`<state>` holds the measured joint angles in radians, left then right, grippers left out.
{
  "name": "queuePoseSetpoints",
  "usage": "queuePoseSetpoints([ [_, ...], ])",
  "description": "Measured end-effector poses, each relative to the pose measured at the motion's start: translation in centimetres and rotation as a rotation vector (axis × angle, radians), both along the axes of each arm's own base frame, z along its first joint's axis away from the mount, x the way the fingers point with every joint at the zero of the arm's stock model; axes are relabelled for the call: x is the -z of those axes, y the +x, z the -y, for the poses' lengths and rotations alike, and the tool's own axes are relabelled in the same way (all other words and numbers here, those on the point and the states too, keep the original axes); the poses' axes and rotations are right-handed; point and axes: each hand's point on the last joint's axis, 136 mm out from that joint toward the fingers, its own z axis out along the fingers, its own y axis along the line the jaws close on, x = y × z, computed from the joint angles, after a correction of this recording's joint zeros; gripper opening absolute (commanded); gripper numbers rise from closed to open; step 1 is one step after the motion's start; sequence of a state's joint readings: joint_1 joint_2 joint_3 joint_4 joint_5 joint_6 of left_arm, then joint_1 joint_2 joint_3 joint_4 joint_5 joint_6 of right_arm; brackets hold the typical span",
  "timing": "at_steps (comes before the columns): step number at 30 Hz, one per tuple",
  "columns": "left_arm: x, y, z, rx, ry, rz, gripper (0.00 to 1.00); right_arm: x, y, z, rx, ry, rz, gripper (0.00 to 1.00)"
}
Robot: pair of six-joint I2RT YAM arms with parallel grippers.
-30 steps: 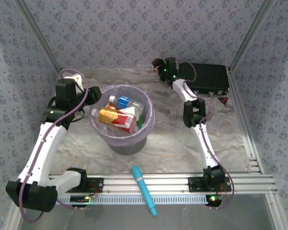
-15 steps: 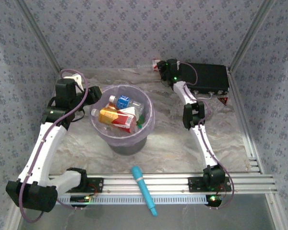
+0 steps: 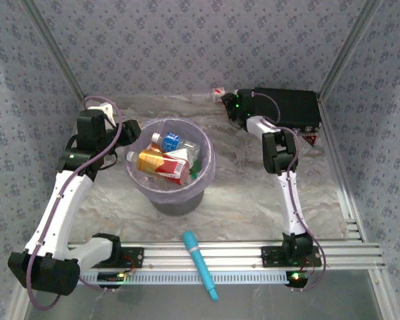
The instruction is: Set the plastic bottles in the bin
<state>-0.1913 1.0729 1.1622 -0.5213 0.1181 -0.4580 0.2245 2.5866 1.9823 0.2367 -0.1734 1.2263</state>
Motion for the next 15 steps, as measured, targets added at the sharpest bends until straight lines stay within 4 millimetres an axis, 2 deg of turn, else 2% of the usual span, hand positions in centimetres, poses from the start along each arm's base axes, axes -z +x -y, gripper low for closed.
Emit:
queuePoseSetpoints([
  [4,0.0,-0.2,-0.2,-0.006,0.000,0.004,0.57,0.1,-4.6,1.2,-0.020,-0.038,-0.028,0.55],
  [7,-0.2,-0.3,-0.4,-0.010,-0.001,0.010,0.57,0.1,-7.5,2.0,-0.044,-0.082,-0.057,0.62],
  [15,-0.2,-0.3,-0.4,-0.012,-0.002,0.011,0.57,-0.5,-9.8,1.9,-0.146,-0.245,-0.119,0.88],
])
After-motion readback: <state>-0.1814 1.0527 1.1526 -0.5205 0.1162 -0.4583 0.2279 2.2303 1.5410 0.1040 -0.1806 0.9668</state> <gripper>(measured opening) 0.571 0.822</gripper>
